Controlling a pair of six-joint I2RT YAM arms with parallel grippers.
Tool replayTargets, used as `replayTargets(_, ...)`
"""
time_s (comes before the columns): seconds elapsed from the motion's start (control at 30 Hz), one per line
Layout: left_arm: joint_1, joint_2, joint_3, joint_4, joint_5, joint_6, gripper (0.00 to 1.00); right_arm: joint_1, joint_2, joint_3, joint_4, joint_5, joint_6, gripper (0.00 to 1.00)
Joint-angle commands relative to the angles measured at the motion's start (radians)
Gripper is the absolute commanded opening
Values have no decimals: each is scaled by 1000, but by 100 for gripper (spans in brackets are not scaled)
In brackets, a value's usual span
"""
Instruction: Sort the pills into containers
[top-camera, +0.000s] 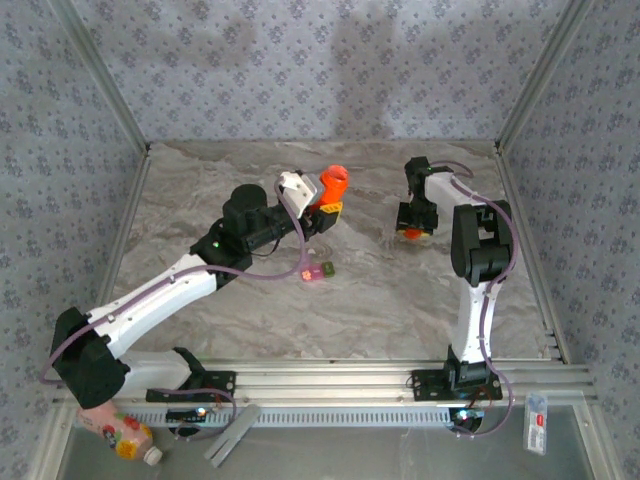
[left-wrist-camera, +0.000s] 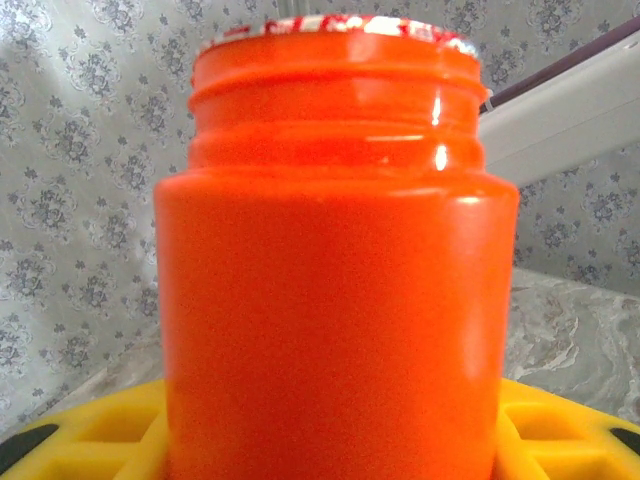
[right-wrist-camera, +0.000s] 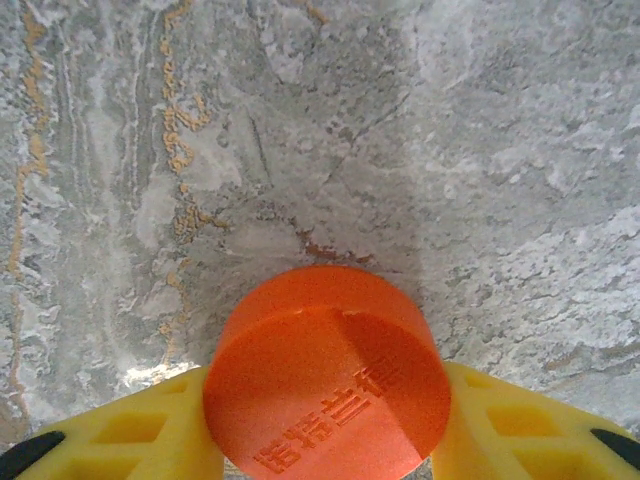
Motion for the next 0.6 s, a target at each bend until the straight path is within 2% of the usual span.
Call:
replayTargets(0.0,-9,-13,-19,42,11,-5,0,3,-72,1,-6,-14,5,48)
replayTargets(0.17,-10,-28,-75,98,-8,16,0,12,-183,-20,10,-38,3,47)
replayTargets(0.33,-11,-42,-144,149,-39,67,0,44,-328,-24,-10,-120,15,47)
replayTargets(0.57,-20,-42,-216,176,-118,105,0,67,-476,39,-42,-348,46,47)
